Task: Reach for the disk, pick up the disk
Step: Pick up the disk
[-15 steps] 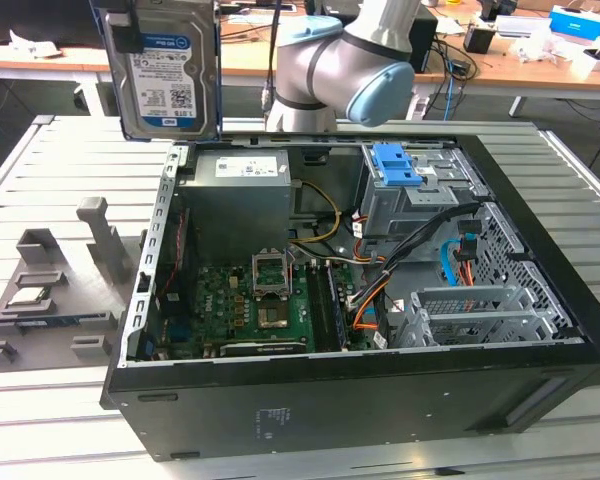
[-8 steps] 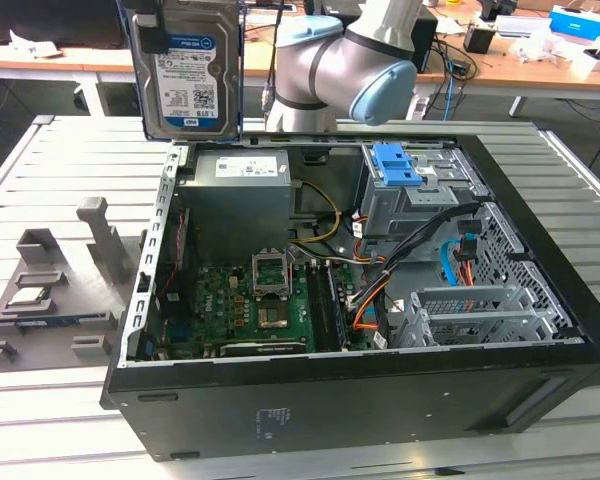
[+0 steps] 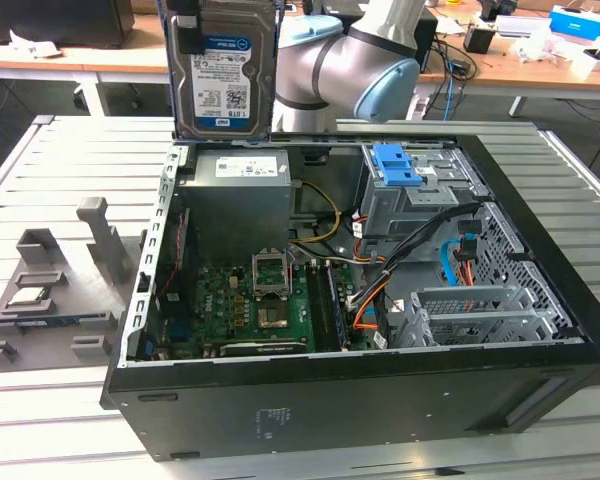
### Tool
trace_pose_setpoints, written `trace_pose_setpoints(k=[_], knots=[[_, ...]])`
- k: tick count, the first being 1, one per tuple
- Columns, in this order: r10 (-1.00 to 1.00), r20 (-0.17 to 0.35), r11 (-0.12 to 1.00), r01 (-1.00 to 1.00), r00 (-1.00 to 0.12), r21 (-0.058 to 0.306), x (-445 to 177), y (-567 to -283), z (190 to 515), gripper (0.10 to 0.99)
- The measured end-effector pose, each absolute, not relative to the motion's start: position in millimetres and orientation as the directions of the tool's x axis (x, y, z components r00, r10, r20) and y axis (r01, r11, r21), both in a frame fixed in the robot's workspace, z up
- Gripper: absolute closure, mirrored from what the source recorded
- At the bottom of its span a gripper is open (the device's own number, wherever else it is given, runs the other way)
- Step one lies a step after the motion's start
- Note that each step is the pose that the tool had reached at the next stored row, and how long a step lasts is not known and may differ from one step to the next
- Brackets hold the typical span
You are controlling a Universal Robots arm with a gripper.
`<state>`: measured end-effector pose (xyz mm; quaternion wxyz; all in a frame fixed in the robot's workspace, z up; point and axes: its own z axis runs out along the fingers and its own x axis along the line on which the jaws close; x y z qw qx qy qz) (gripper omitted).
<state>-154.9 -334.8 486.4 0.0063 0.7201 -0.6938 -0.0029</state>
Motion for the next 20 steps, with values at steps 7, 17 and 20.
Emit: trace_pose_setpoints(k=[7,17,20], knots=[[-0.999,0.005,-0.037,-0.999,0.037,0.013,-123.2,-334.8,486.4,0.714],[-0.999,0.005,-0.037,-0.999,0.037,0.013,-85.0,-334.8,486.4,0.714],[-0.999,0.005,-0.037,-0.999,0.037,0.013,-75.2,-334.7,486.4,0.714]])
